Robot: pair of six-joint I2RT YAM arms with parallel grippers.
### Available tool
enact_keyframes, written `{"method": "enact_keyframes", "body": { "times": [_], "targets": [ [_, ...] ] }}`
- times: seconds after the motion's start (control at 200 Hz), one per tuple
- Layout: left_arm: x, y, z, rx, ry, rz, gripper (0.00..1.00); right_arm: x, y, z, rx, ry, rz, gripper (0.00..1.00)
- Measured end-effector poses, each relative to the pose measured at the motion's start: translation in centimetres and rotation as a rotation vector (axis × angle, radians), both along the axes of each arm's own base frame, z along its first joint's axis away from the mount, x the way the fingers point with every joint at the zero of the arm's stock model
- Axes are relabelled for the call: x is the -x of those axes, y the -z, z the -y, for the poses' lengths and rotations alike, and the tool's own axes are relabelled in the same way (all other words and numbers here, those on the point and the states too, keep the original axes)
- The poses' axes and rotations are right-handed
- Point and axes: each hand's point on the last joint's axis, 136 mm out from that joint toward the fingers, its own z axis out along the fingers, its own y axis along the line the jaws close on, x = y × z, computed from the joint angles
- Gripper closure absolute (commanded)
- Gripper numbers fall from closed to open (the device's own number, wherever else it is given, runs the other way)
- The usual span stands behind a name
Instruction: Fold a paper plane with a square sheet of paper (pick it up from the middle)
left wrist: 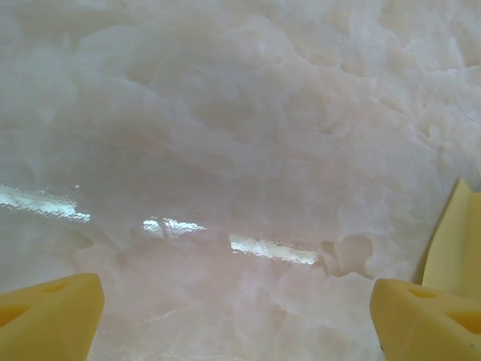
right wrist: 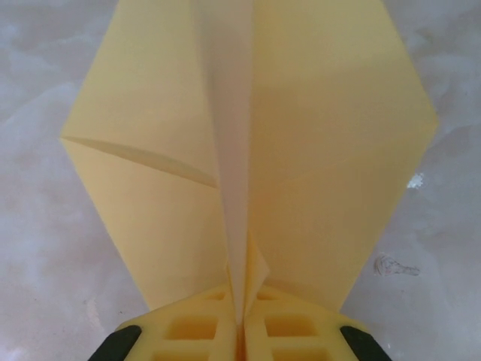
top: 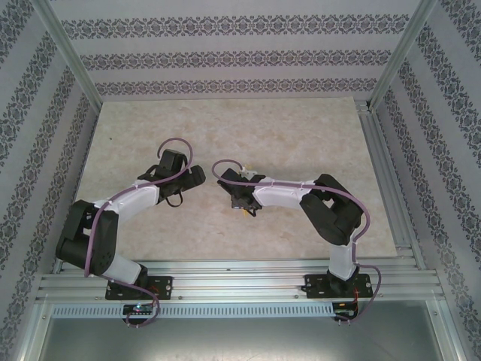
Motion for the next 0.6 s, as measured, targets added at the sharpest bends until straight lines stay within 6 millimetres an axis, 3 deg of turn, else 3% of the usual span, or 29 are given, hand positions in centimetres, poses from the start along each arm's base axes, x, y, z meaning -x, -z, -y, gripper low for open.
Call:
{"method": "enact_keyframes", "body": {
  "times": [0.11, 0.195, 0.45, 0.604],
  "targets": [
    [0.1, -0.2, -0.2, -0.012, 0.000, 0.005, 0.02, -0.5, -0.3, 0.0, 0.002, -0.012, 0.007, 0.94],
    [0.1, -0.9, -0.9, -0.037, -0.008, 0.023, 0.00, -2.0, -1.3, 0.2, 0.001, -0.025, 0.030, 0.94],
    [0.1, -3.2, -2.5, -0.095, -0.037, 0.090, 0.00, -10.7, -6.6, 0.9, -0.066, -0.015, 0.195, 0.93],
    [0.3, -3.4, -3.4, -0.130, -0.050, 0.091, 0.00, -14.7, -7.1, 0.8, -0.061, -0.030, 0.246, 0.93]
  ]
}}
